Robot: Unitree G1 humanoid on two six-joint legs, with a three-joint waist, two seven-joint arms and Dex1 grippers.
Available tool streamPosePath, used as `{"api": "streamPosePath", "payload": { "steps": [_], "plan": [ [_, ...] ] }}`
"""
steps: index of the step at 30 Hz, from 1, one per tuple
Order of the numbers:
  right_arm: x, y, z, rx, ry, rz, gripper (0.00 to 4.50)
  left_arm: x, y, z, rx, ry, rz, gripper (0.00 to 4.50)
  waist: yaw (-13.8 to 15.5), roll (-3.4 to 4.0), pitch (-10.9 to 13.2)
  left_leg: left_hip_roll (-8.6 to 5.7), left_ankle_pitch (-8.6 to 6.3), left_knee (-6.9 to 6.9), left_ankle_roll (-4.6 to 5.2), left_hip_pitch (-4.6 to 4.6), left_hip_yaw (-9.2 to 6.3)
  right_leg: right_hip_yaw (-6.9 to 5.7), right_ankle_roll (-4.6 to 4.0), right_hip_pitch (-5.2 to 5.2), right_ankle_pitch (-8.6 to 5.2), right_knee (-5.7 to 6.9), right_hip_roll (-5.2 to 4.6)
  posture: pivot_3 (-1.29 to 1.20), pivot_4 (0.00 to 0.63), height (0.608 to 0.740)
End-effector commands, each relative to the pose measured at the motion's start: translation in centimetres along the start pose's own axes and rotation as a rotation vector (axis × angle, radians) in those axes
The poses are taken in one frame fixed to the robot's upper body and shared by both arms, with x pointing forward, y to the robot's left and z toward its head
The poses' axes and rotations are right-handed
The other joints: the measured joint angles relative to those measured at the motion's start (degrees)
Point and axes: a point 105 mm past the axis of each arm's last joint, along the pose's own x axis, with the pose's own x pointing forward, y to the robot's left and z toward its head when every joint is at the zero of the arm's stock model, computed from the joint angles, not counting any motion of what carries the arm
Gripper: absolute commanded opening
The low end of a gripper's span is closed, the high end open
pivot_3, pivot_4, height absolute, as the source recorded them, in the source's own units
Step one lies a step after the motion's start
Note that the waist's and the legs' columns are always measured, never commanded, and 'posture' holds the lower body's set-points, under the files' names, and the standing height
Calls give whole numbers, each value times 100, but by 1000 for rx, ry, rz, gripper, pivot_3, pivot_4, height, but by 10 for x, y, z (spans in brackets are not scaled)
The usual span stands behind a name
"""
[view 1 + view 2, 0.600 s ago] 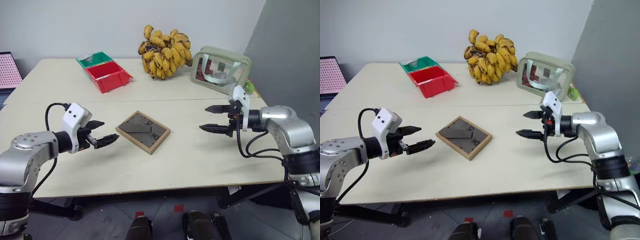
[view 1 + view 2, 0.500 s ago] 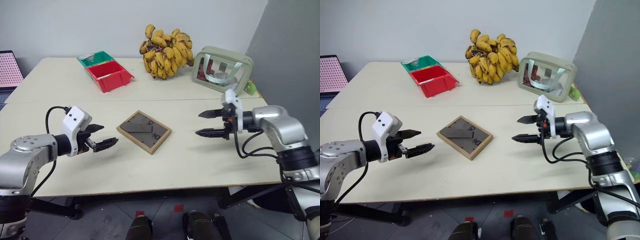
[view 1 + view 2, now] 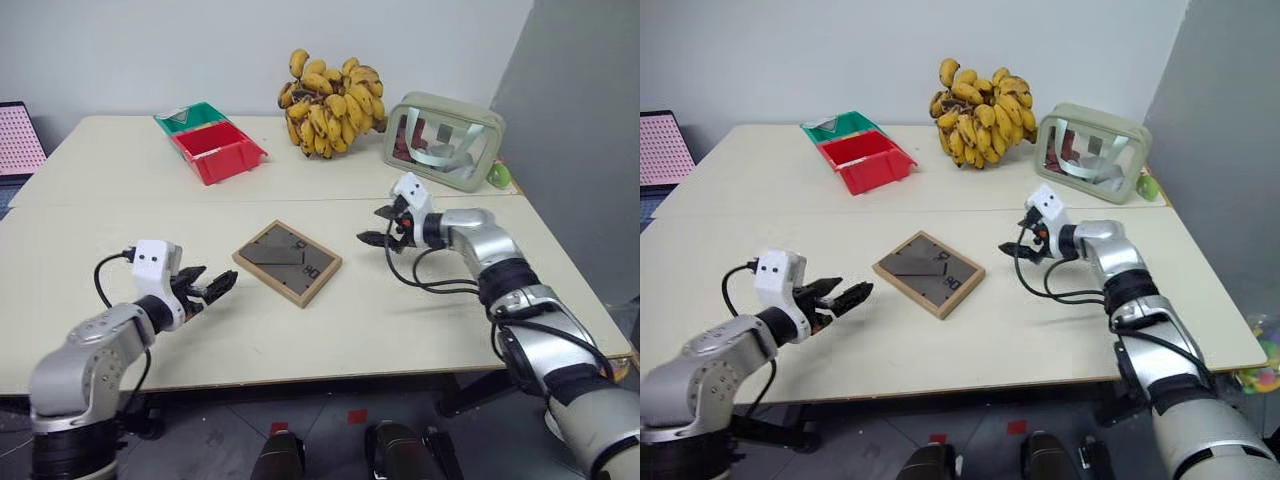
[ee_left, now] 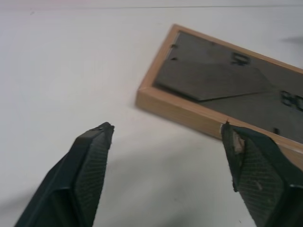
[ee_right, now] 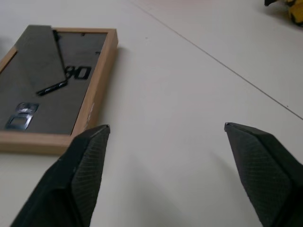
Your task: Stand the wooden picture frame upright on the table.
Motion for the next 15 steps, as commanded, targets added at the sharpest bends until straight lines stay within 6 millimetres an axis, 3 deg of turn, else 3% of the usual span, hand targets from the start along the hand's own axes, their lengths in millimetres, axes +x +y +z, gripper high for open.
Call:
{"api": "streamPosePath", "payload": {
  "steps": [1,5,9,13,15],
  "plan": [
    [18,2,3,-67,0,-103,3058,16,-14,-8,10,-3,66,2808,25,-3,-1,0,0,0,0,-4,-1,-2,0,1,0,-3,0,0,150,740],
    [33,14,-5,-97,30,-125,1999,36,-24,-14,1,14,93,1871,67,-3,-1,-3,0,3,0,-7,-1,0,2,1,2,-4,-2,0,150,740],
    [45,39,-12,-69,26,-35,919,51,-46,-15,23,35,18,956,33,-3,-2,-3,0,7,0,1,-1,1,6,9,5,-1,-2,0,150,740],
    [49,54,-10,-53,-1,44,88,60,-65,-17,63,71,-65,185,44,-3,-2,0,0,7,0,4,-5,-3,8,11,6,2,2,0,150,740],
    [47,62,-12,-42,-15,111,0,58,-86,-27,101,151,-173,26,56,-3,-2,0,0,7,0,2,-9,-6,8,13,6,1,2,0,150,740]
  ]
}}
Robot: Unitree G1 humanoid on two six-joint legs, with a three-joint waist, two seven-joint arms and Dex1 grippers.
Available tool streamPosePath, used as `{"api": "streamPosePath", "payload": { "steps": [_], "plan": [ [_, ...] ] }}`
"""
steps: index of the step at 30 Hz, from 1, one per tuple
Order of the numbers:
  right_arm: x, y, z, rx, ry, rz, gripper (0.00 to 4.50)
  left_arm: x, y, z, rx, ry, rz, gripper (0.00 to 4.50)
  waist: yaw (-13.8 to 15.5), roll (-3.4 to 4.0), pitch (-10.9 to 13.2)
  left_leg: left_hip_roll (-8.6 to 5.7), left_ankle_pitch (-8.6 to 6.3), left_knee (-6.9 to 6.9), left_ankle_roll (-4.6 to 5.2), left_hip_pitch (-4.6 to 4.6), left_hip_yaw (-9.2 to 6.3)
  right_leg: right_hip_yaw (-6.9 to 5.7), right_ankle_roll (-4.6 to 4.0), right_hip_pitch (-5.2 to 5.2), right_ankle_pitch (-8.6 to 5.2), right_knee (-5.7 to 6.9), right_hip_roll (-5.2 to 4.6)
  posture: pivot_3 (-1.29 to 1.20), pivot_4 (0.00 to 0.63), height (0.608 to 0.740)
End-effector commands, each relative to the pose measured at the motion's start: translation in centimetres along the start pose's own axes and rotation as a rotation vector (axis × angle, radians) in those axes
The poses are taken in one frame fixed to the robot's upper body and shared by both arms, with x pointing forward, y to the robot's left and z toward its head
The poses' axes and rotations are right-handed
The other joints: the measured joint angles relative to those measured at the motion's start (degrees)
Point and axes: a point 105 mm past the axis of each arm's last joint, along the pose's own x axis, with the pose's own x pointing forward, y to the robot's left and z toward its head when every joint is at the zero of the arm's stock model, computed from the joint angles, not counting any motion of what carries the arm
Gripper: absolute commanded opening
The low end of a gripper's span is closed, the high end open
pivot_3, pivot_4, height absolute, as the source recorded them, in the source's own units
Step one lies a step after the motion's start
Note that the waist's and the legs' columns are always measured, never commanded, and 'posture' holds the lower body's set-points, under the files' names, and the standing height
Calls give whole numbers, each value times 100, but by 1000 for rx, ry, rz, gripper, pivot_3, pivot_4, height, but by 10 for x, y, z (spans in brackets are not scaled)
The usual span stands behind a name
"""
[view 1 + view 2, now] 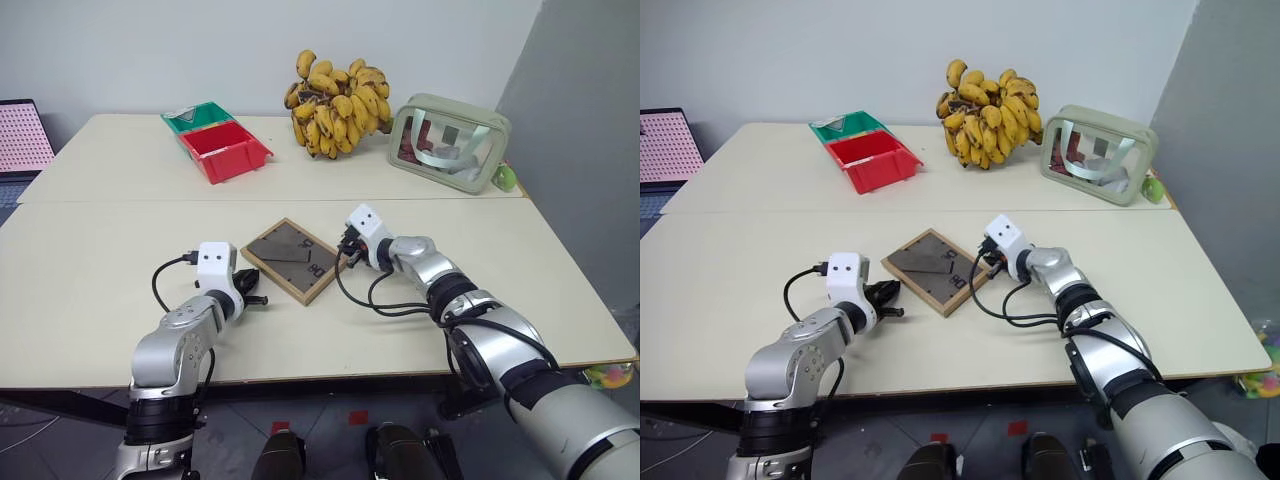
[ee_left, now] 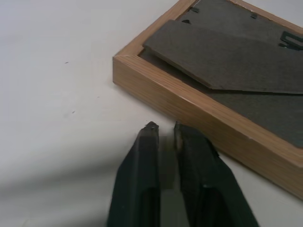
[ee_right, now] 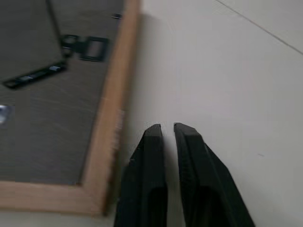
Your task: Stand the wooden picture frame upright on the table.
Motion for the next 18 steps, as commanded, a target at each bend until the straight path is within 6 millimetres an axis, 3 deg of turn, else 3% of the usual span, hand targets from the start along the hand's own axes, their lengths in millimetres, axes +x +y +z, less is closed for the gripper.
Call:
{"api": "streamPosePath", "payload": {
  "steps": [1,10,14,16,18],
  "plan": [
    [-7,10,10,-7,-86,111,0,1,-43,-12,110,114,-210,26,6,1,-1,-2,0,0,0,1,-1,-1,0,6,0,-3,-1,0,150,740],
    [-56,49,-8,-29,-87,241,0,-9,-74,-34,275,236,-415,26,17,41,-21,-14,-2,-3,0,19,-6,-3,3,36,-11,-15,-13,0,150,740],
    [-96,68,-19,-14,-28,305,0,-24,-87,-45,329,315,-548,26,31,47,-25,-9,-3,-4,0,50,-11,-9,-37,62,-37,-12,-11,0,150,740],
    [-108,67,-28,-45,23,296,0,-32,-86,-47,361,345,-589,26,10,50,-27,-10,-3,-4,-1,59,-3,-3,-38,66,-37,-14,-14,0,150,740],
    [-118,45,-43,-81,93,194,0,-43,-78,-43,375,371,-625,26,-5,49,-27,-10,-4,-2,-2,62,1,-1,-38,67,-38,-18,-17,0,150,740]
  ]
}}
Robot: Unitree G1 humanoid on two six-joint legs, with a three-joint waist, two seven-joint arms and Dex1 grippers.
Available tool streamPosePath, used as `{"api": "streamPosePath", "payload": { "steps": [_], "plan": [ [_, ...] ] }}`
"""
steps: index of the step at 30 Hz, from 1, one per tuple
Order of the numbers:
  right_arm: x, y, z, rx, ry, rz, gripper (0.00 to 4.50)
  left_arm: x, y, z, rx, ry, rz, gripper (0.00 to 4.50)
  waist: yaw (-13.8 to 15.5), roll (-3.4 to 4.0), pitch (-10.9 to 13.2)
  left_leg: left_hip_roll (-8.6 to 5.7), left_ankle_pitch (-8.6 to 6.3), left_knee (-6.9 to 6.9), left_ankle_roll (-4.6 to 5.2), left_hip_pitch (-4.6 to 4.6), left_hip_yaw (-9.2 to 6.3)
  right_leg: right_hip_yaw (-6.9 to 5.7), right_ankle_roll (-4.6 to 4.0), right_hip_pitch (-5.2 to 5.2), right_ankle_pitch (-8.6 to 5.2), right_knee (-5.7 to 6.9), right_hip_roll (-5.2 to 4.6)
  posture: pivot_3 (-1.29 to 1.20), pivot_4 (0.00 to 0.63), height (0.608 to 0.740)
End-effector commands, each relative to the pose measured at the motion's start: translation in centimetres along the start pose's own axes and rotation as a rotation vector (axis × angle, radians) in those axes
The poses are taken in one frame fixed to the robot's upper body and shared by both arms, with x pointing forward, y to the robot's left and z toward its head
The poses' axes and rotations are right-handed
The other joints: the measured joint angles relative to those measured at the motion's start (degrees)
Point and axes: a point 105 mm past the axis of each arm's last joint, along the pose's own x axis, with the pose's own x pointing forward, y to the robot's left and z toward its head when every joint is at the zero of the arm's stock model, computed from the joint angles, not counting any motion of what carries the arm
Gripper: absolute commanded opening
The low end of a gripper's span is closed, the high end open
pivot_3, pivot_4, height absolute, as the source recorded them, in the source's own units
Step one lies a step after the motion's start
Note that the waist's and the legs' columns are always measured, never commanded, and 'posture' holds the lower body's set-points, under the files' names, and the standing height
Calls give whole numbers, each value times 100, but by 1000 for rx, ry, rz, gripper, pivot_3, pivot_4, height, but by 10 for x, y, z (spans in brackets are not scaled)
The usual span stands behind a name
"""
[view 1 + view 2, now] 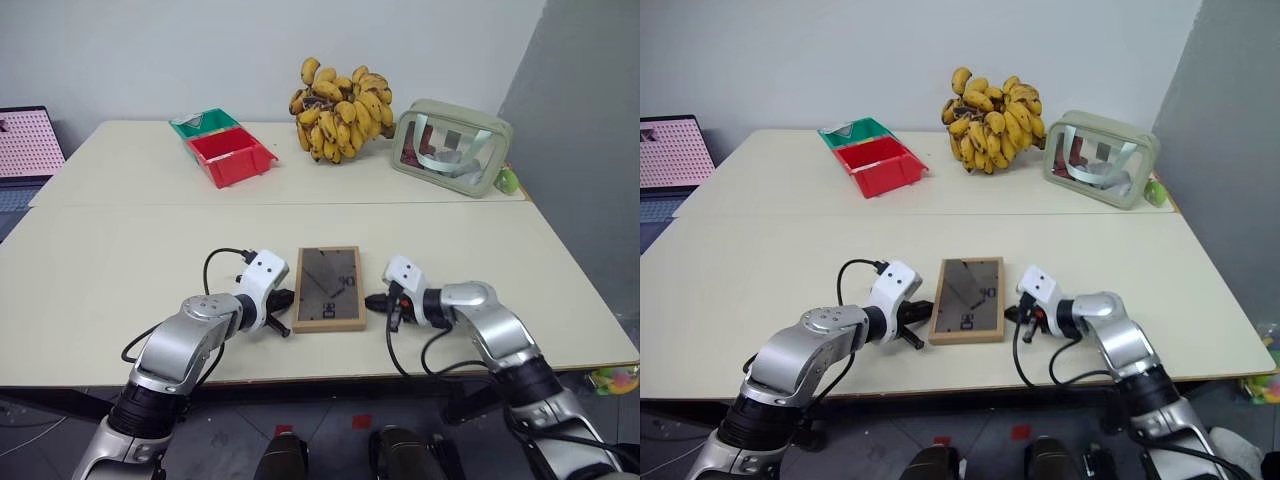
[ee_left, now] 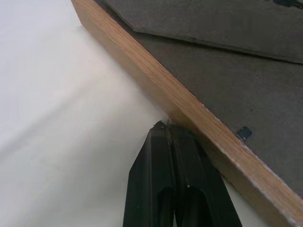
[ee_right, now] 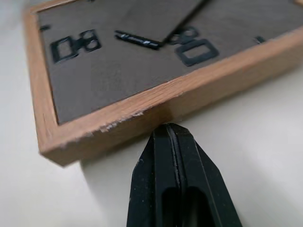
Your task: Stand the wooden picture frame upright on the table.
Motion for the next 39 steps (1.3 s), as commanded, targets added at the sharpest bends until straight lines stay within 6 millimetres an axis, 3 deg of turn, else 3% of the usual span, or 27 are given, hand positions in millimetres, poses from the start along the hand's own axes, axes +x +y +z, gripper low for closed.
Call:
{"api": "streamPosePath", "payload": {
  "steps": [1,5,9,13,16,21,28,33,39],
  "plan": [
    [-19,-21,4,-83,27,-119,0,-10,-30,-13,-1,73,-222,26,-17,0,0,0,0,1,0,1,0,0,0,-1,0,-4,-1,0,150,740],
    [-31,-62,-3,-111,49,-339,0,-32,-8,-7,-56,65,-235,26,-42,-4,2,3,-2,2,-2,1,2,-4,-2,-7,-1,-20,-4,0,150,740],
    [-25,-76,0,-68,7,-416,0,-52,3,13,-336,-24,-383,591,-76,-12,8,4,-2,0,-1,-12,3,-8,-2,-17,-1,-22,-4,0,150,740],
    [-13,-70,1,-58,-16,-404,0,-62,15,26,-697,-93,-532,1444,-77,-15,10,6,-1,-3,3,-30,-10,-18,-1,-26,-1,-5,9,0,150,740],
    [0,-62,1,-51,-24,-378,0,-53,19,12,-817,-41,-523,1972,-93,-16,10,6,-5,-7,9,-30,-12,-20,1,-26,-3,-3,11,0,150,740],
    [22,-43,5,-37,-46,-328,0,-36,10,-13,-888,32,-522,2997,-169,-19,8,10,-6,-11,11,-20,-9,-12,1,-24,-4,3,12,0,150,740],
    [54,-20,22,31,-109,-279,0,-19,-17,-25,-921,28,-592,4385,-212,-9,-8,16,-6,-28,10,37,-3,-4,-9,7,-9,9,11,0,150,740],
    [57,-26,28,58,-124,-316,0,-13,-31,-5,-905,-55,-648,4487,-115,-5,-14,6,-6,-21,9,27,-4,-2,-8,9,-9,5,4,0,150,740],
    [48,-41,16,87,-95,-389,0,-16,-29,-5,-921,-91,-609,4487,-74,-7,-15,-1,-6,-19,9,22,1,2,-8,10,-9,-3,-4,0,150,740]
  ]
}}
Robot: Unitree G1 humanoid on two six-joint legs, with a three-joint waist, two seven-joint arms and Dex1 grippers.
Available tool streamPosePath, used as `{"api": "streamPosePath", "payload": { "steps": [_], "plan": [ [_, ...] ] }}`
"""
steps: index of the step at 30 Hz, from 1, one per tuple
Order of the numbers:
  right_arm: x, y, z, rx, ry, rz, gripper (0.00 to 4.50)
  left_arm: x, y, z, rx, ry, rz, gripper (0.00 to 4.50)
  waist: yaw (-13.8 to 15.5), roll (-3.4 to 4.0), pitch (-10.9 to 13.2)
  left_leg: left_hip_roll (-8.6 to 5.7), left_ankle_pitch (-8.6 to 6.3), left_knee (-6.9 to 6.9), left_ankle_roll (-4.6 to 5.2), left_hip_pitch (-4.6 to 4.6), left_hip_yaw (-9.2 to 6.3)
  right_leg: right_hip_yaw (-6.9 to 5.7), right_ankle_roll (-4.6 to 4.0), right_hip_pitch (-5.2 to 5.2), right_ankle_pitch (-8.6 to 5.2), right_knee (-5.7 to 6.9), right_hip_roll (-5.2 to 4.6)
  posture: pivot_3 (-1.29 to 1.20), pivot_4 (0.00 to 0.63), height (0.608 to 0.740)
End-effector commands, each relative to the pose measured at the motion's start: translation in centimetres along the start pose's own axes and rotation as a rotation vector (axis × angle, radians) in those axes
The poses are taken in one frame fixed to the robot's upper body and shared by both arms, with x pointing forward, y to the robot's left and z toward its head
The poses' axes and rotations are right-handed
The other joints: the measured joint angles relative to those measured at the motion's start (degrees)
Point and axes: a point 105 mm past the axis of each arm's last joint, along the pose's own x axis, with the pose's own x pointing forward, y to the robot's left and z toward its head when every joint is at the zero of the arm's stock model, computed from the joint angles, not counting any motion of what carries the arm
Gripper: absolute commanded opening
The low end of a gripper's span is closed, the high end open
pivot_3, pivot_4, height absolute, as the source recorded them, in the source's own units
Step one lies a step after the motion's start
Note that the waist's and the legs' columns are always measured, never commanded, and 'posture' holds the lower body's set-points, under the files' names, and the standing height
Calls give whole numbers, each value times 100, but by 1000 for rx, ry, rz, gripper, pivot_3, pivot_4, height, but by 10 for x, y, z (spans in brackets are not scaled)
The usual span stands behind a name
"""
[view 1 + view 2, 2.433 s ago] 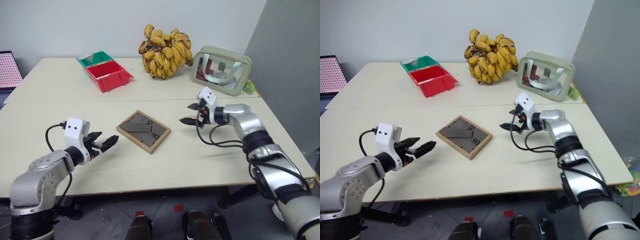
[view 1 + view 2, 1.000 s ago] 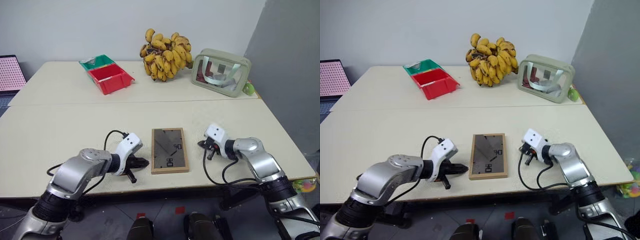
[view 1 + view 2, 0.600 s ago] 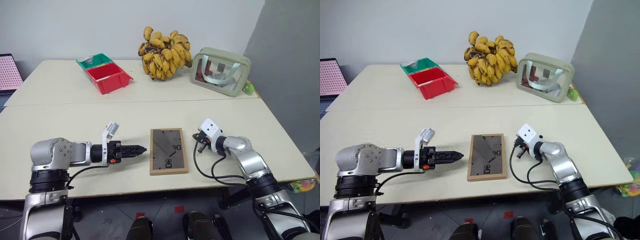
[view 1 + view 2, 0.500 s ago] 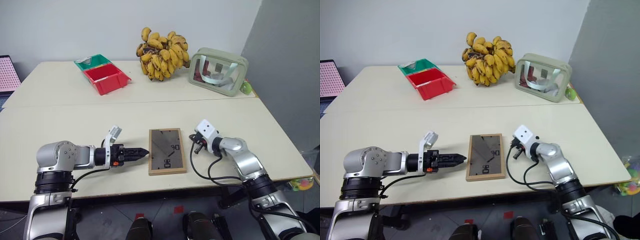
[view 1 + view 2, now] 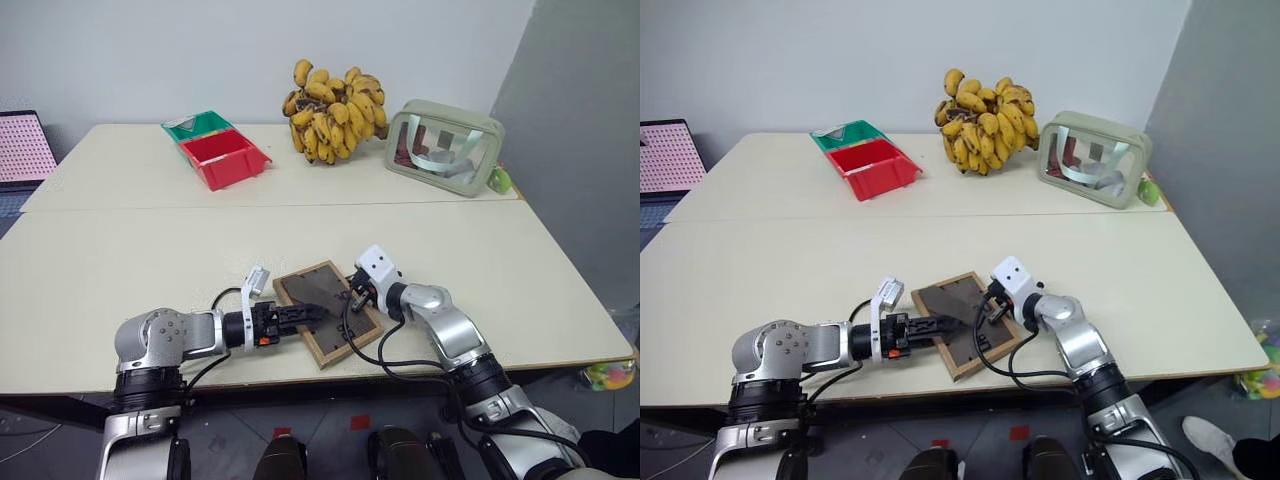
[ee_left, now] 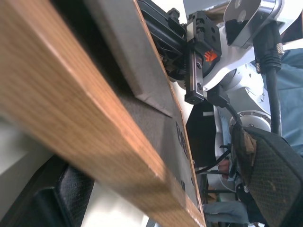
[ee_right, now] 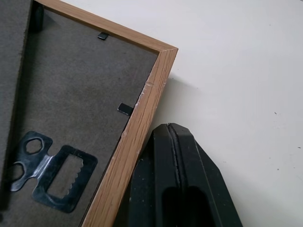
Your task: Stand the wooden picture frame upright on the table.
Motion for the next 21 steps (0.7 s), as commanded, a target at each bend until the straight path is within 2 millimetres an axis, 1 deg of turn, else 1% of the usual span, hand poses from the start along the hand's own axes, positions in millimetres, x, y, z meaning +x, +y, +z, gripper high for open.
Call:
{"api": "streamPosePath", "payload": {
  "steps": [1,2,3,4,7,10,12,14,16,17,19,21],
  "plan": [
    [-6,-19,-5,21,19,-74,0,-4,2,-7,-19,7,19,4487,2,0,0,1,0,0,0,0,-2,-3,0,-1,0,1,1,0,150,740],
    [-8,-22,-6,27,21,-83,0,-6,2,-9,-18,8,25,4487,1,0,0,3,0,-1,0,0,-5,-6,0,-1,0,2,4,0,150,740],
    [-9,-25,-7,25,25,-93,0,-7,2,-11,-8,6,25,4129,0,0,0,5,0,-2,0,1,-5,-6,0,-1,0,3,4,0,150,740],
    [-10,-27,-8,25,27,-100,0,-7,2,-12,-2,2,28,4029,0,0,0,5,0,-3,0,1,-5,-6,0,-2,0,2,5,0,150,740],
    [-11,-29,-7,28,24,-107,0,-5,0,-15,6,6,23,3363,6,0,0,4,0,-4,0,-1,-5,-6,-1,-3,0,0,4,0,150,740],
    [-13,-33,-3,32,13,-119,0,-3,-1,-13,17,-4,23,2729,5,-1,1,4,-1,-3,0,-3,-4,-6,0,-4,0,-2,4,0,150,740],
    [-14,-37,2,29,1,-127,0,-3,-1,-10,32,-12,35,2229,5,-1,1,4,0,-3,0,-4,-5,-6,0,-5,0,-2,4,0,150,740],
    [-20,-44,12,25,-31,-138,0,-3,-4,-5,47,-24,28,1898,9,-1,2,4,0,-2,0,-6,-6,-7,0,-6,0,-3,4,0,150,740],
    [-32,-57,28,37,-75,-153,0,-6,-6,0,51,-23,36,1601,19,-3,4,3,-1,-2,0,-9,-6,-8,0,-6,-1,-6,3,0,150,740],
    [-36,-61,32,43,-86,-153,0,-6,-5,2,50,-18,45,1436,27,-3,6,2,0,-1,0,-15,-7,-8,0,-10,0,-7,3,0,150,740],
    [-51,-72,46,-2,-92,-123,0,-13,-12,13,78,-18,35,1301,23,-5,13,1,0,4,0,-27,-6,-8,0,-18,0,-9,3,0,150,740],
    [-64,-70,66,30,-120,-17,357,-18,-22,31,132,-36,24,1293,13,-6,18,2,0,5,0,-39,-7,-10,0,-31,0,-7,6,0,150,740]
  ]
}}
